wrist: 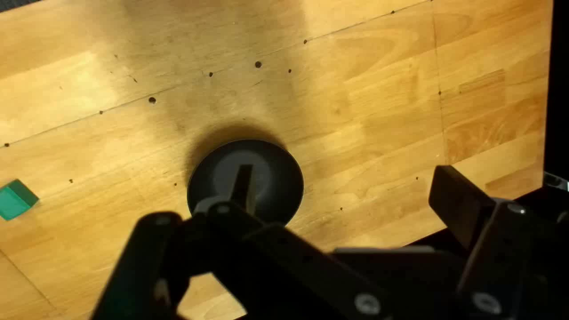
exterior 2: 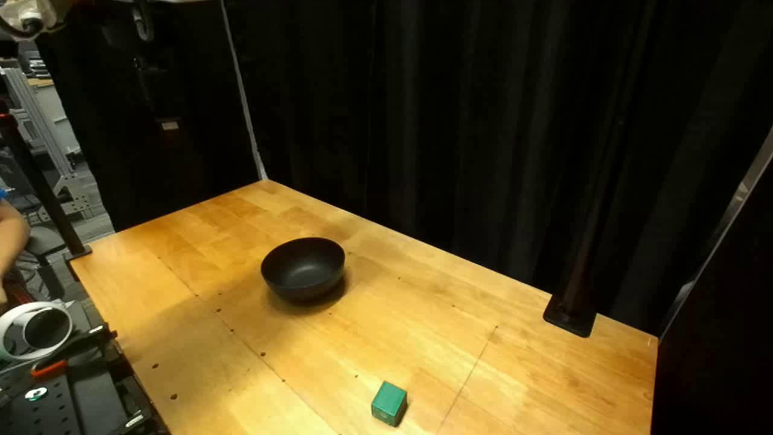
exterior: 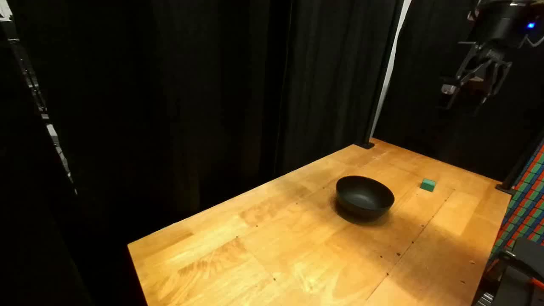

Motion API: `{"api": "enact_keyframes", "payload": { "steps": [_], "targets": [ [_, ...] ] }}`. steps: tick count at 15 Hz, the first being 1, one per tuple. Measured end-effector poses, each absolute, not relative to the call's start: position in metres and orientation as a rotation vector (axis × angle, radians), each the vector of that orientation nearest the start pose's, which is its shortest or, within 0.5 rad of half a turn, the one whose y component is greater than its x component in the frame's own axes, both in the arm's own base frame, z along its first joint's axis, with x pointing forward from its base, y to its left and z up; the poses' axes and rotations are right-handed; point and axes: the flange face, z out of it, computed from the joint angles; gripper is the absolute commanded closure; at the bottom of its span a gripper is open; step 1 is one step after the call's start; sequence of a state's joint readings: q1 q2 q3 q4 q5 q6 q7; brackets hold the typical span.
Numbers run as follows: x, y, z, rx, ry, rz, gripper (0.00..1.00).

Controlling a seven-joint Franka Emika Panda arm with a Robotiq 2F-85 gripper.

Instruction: Pick up the green object from the table and put it in the bowl

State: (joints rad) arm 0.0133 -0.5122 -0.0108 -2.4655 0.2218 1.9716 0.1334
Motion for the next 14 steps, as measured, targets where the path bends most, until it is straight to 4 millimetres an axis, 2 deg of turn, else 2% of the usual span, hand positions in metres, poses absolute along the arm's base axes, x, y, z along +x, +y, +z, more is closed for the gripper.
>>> {"api": "enact_keyframes", "payload": {
  "steps": [5, 8, 11, 14],
  "targets": [
    [0.397, 0.015, 0.488, -2.911, 0.31, -0.037, 0.0],
    [0.406, 0.012, 0.477, -2.954, 0.396, -0.119, 0.0],
    [0.433, -0.017, 0.434, -2.999, 0.578, -0.257, 0.0],
    [0.459, -0.072, 0.376, -3.028, 0.796, -0.326, 0.0]
  ]
}}
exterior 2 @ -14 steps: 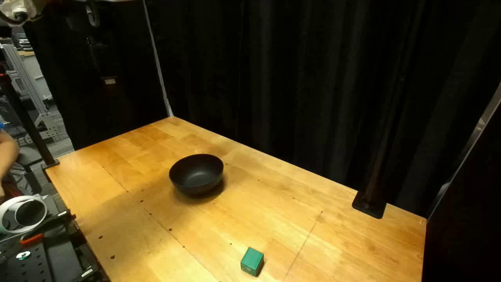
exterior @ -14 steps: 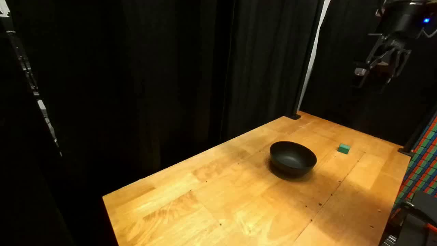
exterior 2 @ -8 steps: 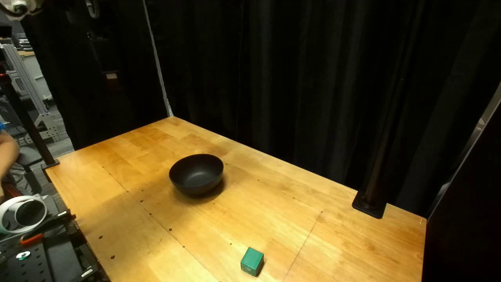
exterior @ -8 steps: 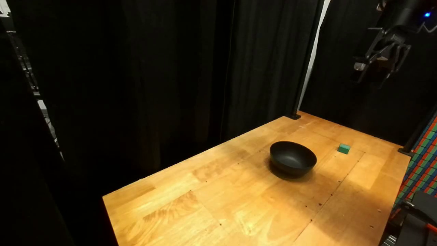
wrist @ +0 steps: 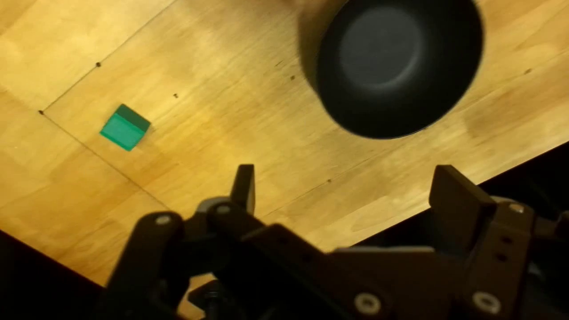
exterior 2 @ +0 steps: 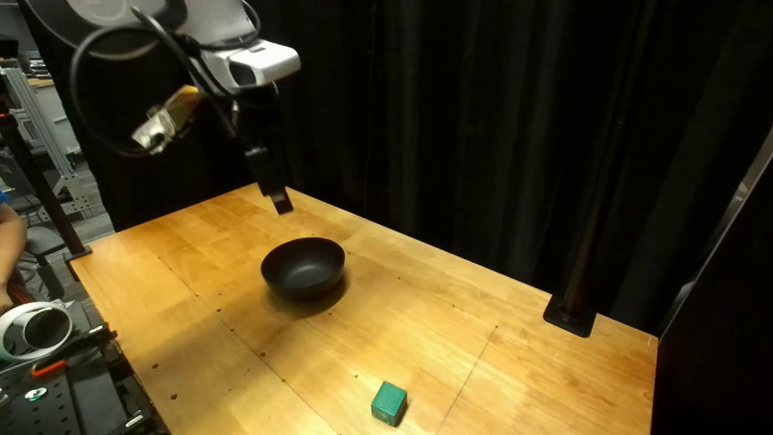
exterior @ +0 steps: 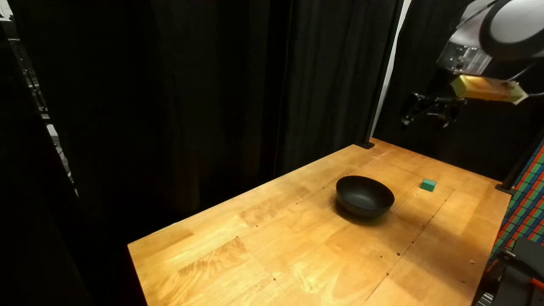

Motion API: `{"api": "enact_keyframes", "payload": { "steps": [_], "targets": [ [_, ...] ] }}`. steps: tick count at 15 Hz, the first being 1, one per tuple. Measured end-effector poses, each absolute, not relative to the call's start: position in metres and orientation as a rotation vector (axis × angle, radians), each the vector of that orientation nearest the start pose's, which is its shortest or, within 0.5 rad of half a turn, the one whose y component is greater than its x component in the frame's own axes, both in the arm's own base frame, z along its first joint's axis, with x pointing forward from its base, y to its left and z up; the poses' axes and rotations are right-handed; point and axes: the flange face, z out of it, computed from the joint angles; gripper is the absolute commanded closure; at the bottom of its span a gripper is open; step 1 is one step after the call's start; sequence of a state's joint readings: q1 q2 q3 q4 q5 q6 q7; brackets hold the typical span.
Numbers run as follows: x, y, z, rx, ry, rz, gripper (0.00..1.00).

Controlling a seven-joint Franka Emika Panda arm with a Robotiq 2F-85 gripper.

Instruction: Pick up the green object from the table and put it in the bowl

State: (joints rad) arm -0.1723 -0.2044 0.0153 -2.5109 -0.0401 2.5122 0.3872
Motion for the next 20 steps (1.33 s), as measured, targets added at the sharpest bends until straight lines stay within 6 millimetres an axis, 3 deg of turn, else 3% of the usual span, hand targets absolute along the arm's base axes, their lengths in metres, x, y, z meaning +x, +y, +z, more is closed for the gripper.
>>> {"api": "enact_keyframes", "payload": {
  "steps": [5, 9, 12, 16, 17, 18, 20],
  "targets": [
    [0.479, -0.185, 0.293, -2.99, 1.242, -0.3, 0.0],
    [0.484, -0.25, 0.244, -2.869, 1.597, -0.22, 0.0],
    [0.487, -0.275, 0.21, -2.738, 1.835, -0.154, 0.0],
    [0.49, -0.286, 0.17, -2.573, 2.049, -0.041, 0.0],
    [0.491, -0.287, 0.162, -2.546, 2.078, -0.021, 0.25],
    [0.491, -0.289, 0.155, -2.523, 2.102, 0.001, 0.26],
    [0.492, -0.291, 0.144, -2.488, 2.138, 0.034, 0.42]
  ]
}}
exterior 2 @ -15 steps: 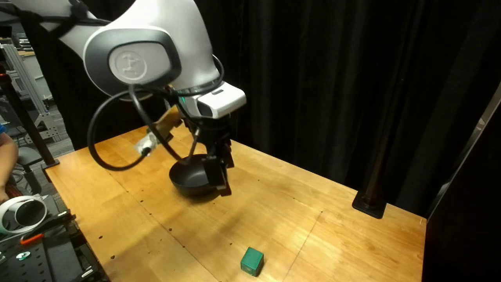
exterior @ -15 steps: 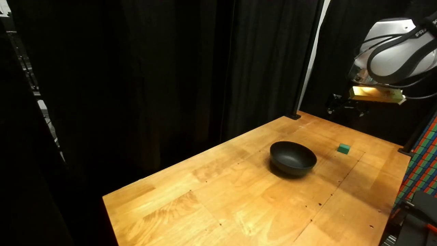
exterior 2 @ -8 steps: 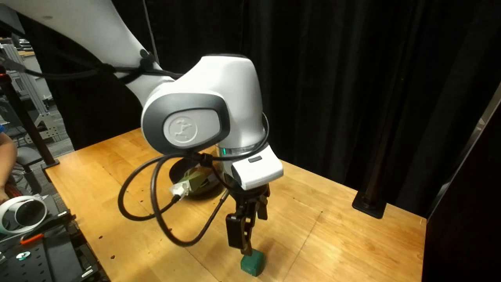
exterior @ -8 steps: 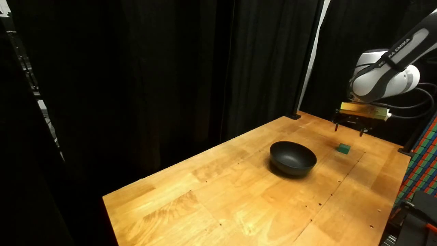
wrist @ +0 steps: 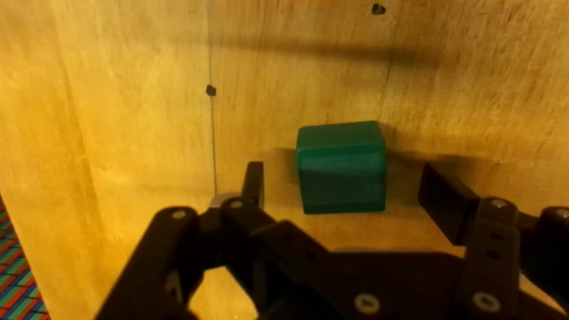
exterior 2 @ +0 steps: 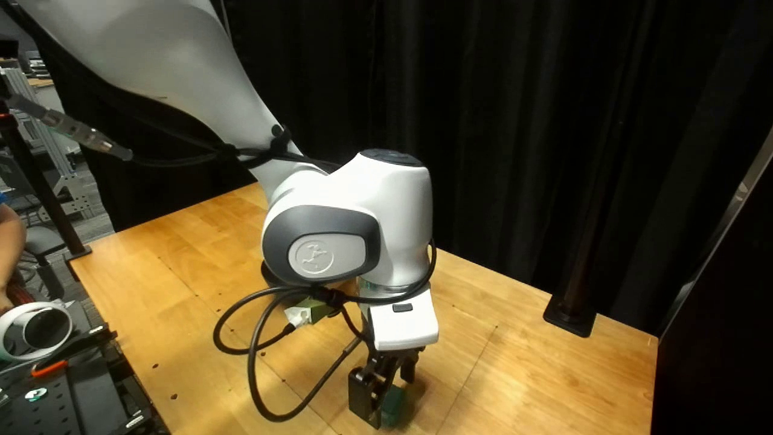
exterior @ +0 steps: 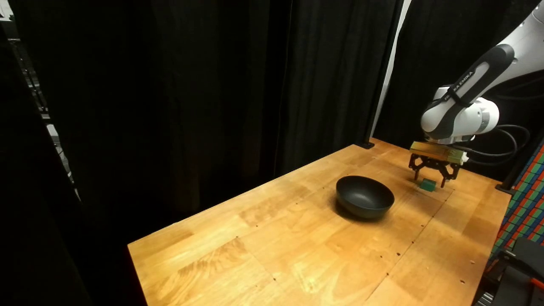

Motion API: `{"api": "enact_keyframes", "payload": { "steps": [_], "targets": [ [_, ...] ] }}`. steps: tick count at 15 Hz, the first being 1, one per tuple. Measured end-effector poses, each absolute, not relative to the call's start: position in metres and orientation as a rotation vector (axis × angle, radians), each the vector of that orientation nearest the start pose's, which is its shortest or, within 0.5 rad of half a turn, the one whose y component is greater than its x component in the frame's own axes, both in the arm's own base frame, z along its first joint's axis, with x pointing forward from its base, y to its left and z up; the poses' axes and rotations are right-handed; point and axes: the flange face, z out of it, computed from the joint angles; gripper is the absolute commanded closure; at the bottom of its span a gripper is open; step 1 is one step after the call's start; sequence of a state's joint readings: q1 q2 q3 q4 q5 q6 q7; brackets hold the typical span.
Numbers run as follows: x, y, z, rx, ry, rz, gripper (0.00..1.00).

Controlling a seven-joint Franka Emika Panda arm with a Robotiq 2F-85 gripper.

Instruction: Pick up the green object from the table and put it in the bowl

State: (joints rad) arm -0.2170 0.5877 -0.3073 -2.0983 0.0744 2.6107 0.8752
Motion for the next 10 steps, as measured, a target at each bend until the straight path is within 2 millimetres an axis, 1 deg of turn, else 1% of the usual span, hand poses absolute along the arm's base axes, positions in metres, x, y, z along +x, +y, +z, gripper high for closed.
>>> {"api": "enact_keyframes", "payload": {
  "steps": [3, 5, 7, 8, 10],
  "targets": [
    [0.494, -0.296, 0.136, -2.448, 2.171, 0.04, 0.67],
    [0.496, -0.298, 0.136, -2.423, 2.186, 0.035, 0.79],
    [0.5, -0.299, 0.141, -2.407, 2.188, 0.017, 0.79],
    [0.504, -0.297, 0.15, -2.4, 2.18, -0.003, 0.79],
    [0.515, -0.289, 0.181, -2.386, 2.139, -0.046, 0.79]
  ]
}}
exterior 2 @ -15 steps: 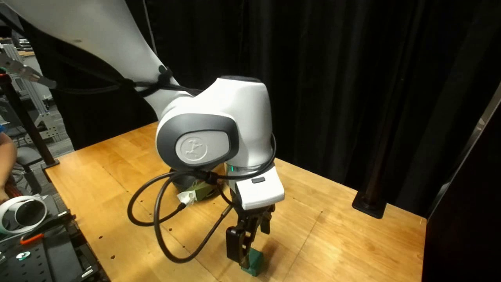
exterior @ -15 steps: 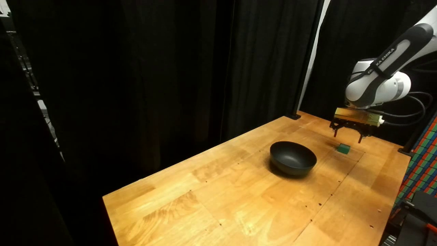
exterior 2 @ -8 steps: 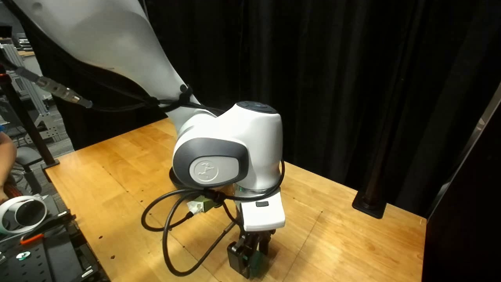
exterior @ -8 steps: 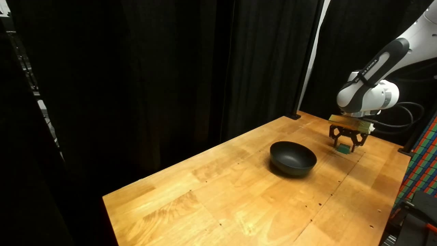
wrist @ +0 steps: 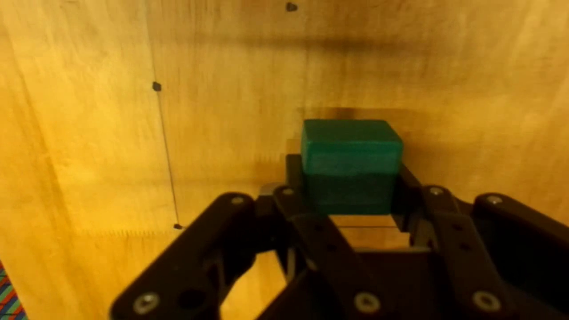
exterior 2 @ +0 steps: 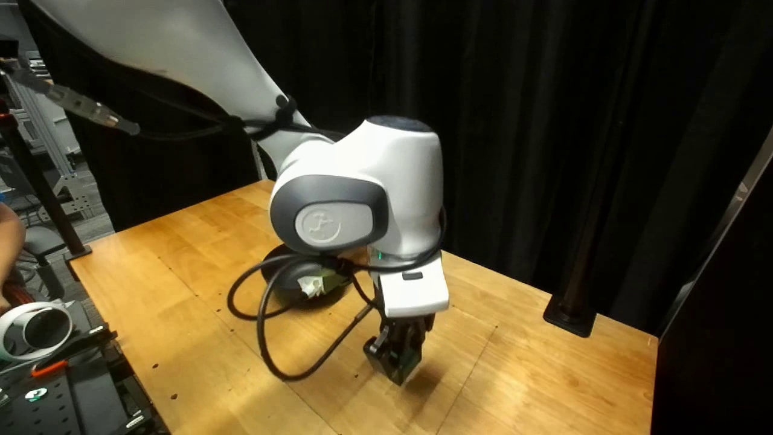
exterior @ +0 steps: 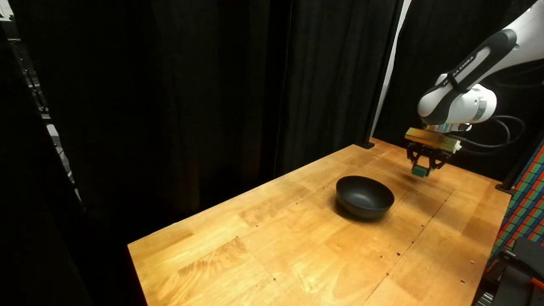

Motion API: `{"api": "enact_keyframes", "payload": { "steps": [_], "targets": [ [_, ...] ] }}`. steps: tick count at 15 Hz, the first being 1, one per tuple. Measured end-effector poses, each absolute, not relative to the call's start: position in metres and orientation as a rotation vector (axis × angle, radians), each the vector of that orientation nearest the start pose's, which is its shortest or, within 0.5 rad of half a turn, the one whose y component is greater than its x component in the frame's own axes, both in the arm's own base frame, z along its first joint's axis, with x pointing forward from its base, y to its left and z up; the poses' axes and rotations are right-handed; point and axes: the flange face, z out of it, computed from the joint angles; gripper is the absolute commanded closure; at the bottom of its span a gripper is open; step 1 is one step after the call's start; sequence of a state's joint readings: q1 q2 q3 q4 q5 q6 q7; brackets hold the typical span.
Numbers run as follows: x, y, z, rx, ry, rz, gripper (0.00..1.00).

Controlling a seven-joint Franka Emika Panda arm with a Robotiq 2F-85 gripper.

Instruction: Pick up the green object from the table and put it in the bowl

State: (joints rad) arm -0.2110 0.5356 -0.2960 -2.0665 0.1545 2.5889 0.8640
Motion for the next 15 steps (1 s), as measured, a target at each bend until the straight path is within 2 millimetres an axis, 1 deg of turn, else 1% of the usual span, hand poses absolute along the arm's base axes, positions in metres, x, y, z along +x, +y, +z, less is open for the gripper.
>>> {"api": "enact_keyframes", "payload": {
  "steps": [2, 4, 5, 6, 7, 8, 9, 10, 12, 13, 15],
  "targets": [
    [0.525, -0.269, 0.222, -2.369, 2.054, -0.065, 0.79],
    [0.531, -0.238, 0.26, -2.34, 1.954, -0.073, 0.79],
    [0.531, -0.219, 0.275, -2.327, 1.901, -0.069, 0.79],
    [0.53, -0.199, 0.285, -2.314, 1.847, -0.06, 0.79],
    [0.529, -0.178, 0.29, -2.304, 1.794, -0.04, 0.79],
    [0.527, -0.158, 0.292, -2.3, 1.742, -0.012, 0.29],
    [0.525, -0.138, 0.29, -2.297, 1.697, 0.027, 0.27],
    [0.523, -0.12, 0.286, -2.298, 1.658, 0.071, 0.22],
    [0.519, -0.093, 0.278, -2.303, 1.601, 0.164, 0.06],
    [0.518, -0.085, 0.276, -2.309, 1.58, 0.21, 0.0],
    [0.515, -0.079, 0.28, -2.312, 1.551, 0.295, 0.0]
  ]
}}
